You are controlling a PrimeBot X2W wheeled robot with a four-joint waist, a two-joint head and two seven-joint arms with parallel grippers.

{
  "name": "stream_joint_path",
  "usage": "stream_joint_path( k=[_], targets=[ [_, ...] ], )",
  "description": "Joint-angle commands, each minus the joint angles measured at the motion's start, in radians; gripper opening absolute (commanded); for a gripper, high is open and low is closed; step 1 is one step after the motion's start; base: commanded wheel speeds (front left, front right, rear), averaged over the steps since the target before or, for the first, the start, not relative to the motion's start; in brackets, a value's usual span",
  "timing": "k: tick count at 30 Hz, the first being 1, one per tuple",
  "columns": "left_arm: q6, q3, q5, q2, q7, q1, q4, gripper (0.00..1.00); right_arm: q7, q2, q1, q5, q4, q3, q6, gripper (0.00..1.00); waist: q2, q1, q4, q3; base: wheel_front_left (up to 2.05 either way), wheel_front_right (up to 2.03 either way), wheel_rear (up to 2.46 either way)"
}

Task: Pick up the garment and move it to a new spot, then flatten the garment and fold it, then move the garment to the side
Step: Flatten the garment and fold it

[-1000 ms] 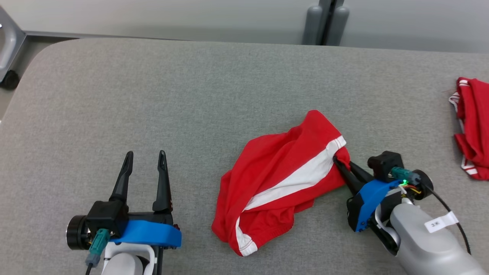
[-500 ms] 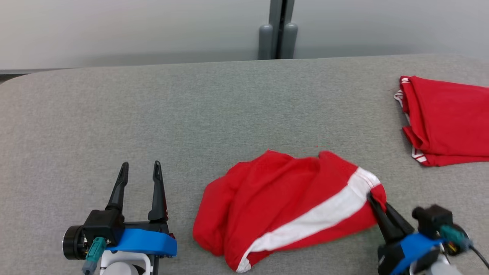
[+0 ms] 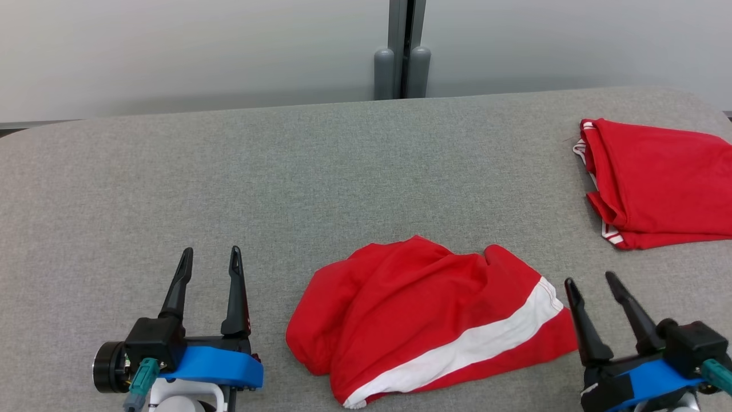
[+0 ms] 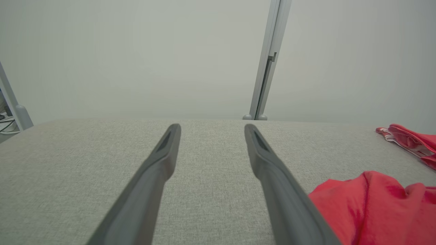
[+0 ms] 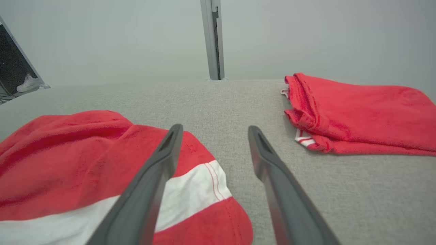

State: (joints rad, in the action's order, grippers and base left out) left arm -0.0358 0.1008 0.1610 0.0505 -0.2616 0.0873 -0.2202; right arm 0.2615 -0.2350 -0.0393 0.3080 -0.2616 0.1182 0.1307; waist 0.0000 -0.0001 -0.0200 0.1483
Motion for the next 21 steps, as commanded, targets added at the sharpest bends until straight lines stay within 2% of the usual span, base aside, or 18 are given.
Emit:
stream_joint_path(
  k=[1,11,21],
  targets=[
    [-0.005,-0.006,-0.007,0.000,-0.005,-0.003,-0.002,1.00,0.005,0.019,0.003,-0.021,0.051,-0.034,0.000,1.00,0.0000,0.0001,0.003,-0.005,0.00,0.00,0.00],
    [-0.014,0.003,-0.024,0.000,-0.005,-0.013,0.003,1.00,0.004,0.118,-0.030,-0.076,0.269,-0.084,0.000,1.00,0.0000,0.0001,0.018,-0.010,0.00,0.00,0.00],
    [-0.045,0.066,-0.055,0.000,-0.005,-0.022,-0.028,1.00,0.004,0.143,-0.015,-0.097,0.248,-0.068,0.000,1.00,0.0000,0.0001,0.028,-0.009,0.00,0.00,0.00]
  ],
)
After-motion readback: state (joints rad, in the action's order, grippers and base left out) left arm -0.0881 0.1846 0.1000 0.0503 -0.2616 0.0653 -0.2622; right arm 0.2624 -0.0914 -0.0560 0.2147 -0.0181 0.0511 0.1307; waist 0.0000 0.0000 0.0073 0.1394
